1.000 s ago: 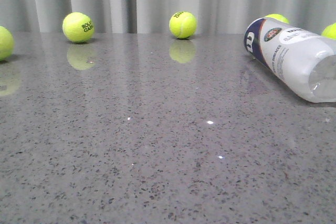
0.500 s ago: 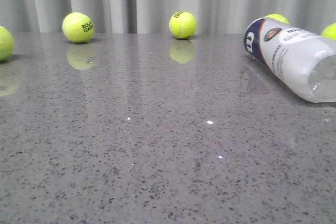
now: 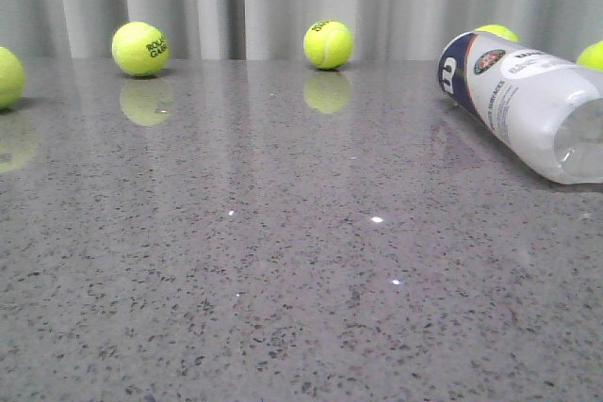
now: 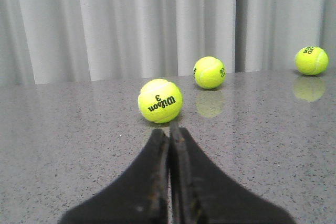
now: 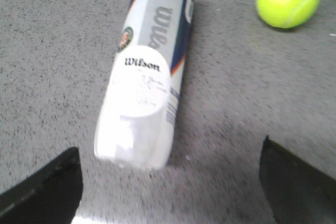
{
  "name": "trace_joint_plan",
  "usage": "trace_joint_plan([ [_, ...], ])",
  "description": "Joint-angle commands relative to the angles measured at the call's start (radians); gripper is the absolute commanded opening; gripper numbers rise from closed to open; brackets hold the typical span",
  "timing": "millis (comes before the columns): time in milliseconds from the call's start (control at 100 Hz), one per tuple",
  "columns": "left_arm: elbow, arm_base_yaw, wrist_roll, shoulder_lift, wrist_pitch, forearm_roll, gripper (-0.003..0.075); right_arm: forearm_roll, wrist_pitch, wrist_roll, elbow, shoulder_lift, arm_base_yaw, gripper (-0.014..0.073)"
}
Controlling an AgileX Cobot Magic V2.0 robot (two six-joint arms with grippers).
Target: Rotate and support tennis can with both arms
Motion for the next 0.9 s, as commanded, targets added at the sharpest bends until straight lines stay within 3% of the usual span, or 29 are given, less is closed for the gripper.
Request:
trace_joint_plan([
  [0,0.046,0.002,-0.007,-0.039,-0.075,-0.007,-0.0021,0.05,-0.079,-0.052,-0.072,0.095,0.0,0.0646],
  [390,0.046,0.002,-0.007,-0.039,-0.075,-0.007,-0.0021,0.051,-0.149,-0.079,-0.263,0.435,0.088,0.0646],
  [890,0.046,0.002,-0.007,-0.039,-0.075,-0.007,-0.0021,0.056,-0.163,-0.079,-0.287,0.63,0.1,0.0646],
])
